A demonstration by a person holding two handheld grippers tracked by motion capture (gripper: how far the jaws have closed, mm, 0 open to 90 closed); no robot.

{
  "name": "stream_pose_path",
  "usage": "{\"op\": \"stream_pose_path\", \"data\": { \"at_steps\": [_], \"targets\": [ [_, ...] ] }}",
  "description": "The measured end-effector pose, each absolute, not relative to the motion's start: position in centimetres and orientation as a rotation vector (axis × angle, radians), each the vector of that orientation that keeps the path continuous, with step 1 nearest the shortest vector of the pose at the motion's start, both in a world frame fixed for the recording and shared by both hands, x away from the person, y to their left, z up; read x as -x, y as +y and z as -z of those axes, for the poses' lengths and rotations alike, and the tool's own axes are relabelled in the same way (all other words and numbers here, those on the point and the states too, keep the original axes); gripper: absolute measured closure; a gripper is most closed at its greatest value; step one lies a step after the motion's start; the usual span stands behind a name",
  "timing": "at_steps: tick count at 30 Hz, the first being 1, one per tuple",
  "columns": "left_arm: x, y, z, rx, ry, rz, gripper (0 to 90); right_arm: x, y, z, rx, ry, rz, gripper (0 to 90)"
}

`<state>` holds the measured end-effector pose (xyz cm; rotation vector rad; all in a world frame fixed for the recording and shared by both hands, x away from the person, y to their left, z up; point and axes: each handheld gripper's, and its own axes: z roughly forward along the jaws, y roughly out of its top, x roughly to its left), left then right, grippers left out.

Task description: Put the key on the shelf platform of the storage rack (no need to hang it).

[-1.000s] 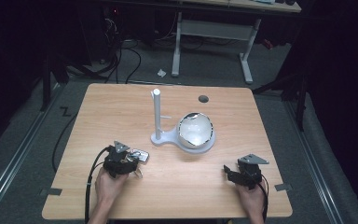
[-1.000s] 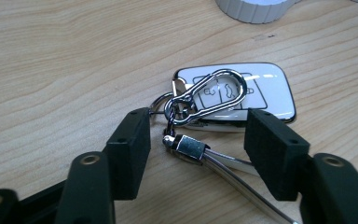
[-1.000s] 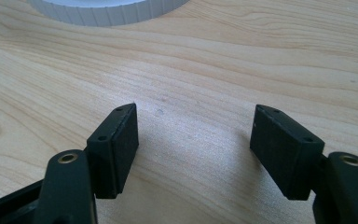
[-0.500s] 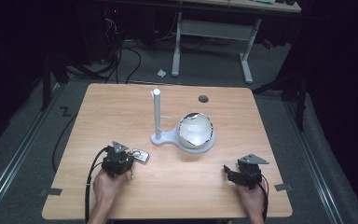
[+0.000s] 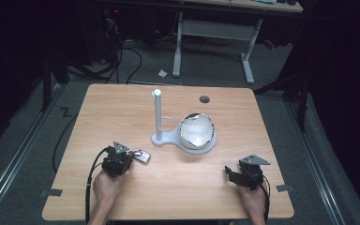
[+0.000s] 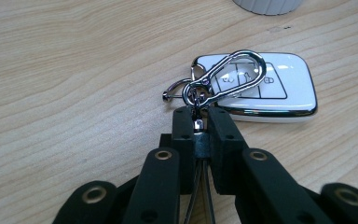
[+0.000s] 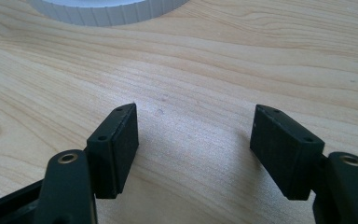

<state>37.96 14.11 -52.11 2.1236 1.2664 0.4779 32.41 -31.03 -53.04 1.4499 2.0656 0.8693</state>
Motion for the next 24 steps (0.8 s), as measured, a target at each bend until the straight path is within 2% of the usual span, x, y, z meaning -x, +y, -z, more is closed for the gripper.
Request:
{"op": "stream_pose_path", "data": {
  "at_steps": [24],
  "targets": [
    [-36.7, 14.7, 47.7, -1.983, 1.137, -0.470, 82.6, -32.4, -31.0, 53.0, -1.449, 2.065, -0.868, 32.6]
  ]
}}
